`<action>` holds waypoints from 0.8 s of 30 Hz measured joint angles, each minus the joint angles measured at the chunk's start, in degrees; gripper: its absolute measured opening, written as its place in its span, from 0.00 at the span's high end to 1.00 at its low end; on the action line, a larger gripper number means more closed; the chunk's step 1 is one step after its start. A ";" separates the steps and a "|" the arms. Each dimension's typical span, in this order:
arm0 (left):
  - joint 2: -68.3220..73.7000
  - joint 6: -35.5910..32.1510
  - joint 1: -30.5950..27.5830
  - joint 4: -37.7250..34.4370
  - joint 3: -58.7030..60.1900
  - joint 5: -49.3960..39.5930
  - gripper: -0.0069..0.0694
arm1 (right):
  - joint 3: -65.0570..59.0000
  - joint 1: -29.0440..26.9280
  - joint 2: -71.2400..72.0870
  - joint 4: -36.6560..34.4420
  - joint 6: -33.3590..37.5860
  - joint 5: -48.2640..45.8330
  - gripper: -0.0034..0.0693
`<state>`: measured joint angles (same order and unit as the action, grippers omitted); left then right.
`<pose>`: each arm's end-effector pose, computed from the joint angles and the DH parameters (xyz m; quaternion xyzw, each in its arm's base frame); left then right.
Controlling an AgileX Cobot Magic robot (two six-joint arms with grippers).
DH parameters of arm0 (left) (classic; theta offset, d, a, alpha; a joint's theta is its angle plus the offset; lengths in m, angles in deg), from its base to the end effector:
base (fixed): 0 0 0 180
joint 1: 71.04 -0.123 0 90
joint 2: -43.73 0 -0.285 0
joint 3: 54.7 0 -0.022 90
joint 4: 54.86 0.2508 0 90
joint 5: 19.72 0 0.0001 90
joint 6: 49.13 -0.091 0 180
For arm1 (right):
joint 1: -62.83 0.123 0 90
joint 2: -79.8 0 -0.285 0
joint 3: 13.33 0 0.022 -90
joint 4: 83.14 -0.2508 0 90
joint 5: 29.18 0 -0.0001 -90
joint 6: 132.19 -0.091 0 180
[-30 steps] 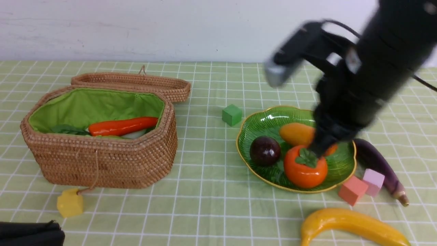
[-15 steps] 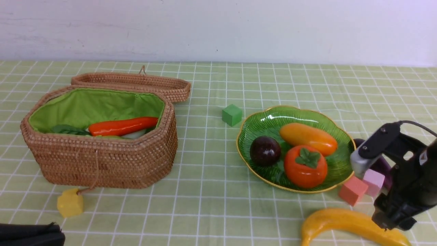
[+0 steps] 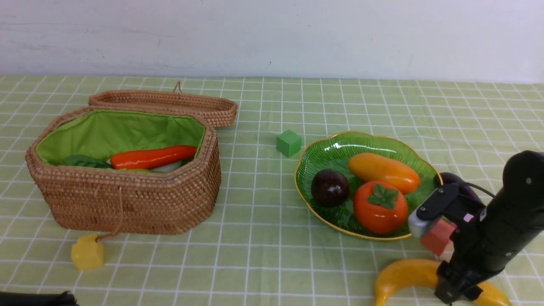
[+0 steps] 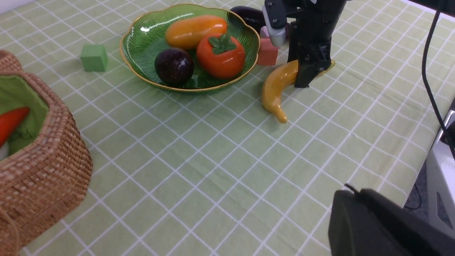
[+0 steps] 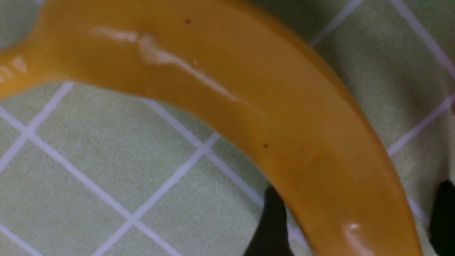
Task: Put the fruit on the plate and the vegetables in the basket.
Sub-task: Use the right arm to grab a banana and put it into the right plate
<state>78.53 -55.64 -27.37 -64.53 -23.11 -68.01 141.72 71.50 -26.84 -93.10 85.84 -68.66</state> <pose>0.0422 -0.0561 0.3691 0.3437 0.7654 -0.2502 0.4832 0.2935 0.0549 0.1568 -0.3363 0.9366 0.0386 0.0903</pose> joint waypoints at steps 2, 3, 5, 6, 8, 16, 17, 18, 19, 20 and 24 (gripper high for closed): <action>0.00 0.00 0.00 -0.22 0.00 0.00 0.93 | 0.22 -0.07 -0.39 0.00 0.23 0.00 0.29; 0.00 0.00 0.00 -0.22 0.00 0.00 0.93 | 0.44 -0.21 -0.54 0.21 0.28 0.00 0.36; 0.00 0.00 0.00 -0.22 0.00 0.00 0.93 | 0.51 -0.33 -0.58 0.28 0.34 0.00 0.43; 0.00 0.00 0.00 -0.22 0.00 0.00 0.93 | 0.57 -0.37 -0.58 0.18 0.45 0.00 0.47; 0.00 0.00 0.00 -0.22 0.00 0.00 0.93 | 0.57 -0.40 -0.52 -0.10 0.57 -0.50 0.53; 0.00 0.00 0.00 -0.36 0.00 0.05 0.93 | -0.10 -0.34 5.86 -3.87 0.57 -14.39 0.52; 0.00 0.00 0.00 -0.41 0.00 0.05 0.93 | 0.07 -0.34 7.53 -4.83 0.57 -16.13 0.52; 0.00 0.00 0.00 -0.41 0.00 0.19 0.93 | 0.45 -0.34 9.23 -6.27 0.45 -18.36 0.52; 0.00 0.00 0.00 -0.41 0.00 0.41 0.93 | 1.06 -0.34 10.94 -7.63 0.46 -19.56 0.52; 0.00 0.00 0.00 -0.41 0.00 0.48 0.93 | 1.21 -0.34 11.27 -8.00 0.46 -20.00 0.52; 0.00 0.00 0.00 -0.55 0.00 1.64 0.93 | 7.55 -0.23 15.12 -15.45 -0.09 -16.27 0.52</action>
<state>78.53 -55.64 -27.37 -65.08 -23.11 -66.37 149.27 71.27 -11.72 -108.55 85.75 -84.93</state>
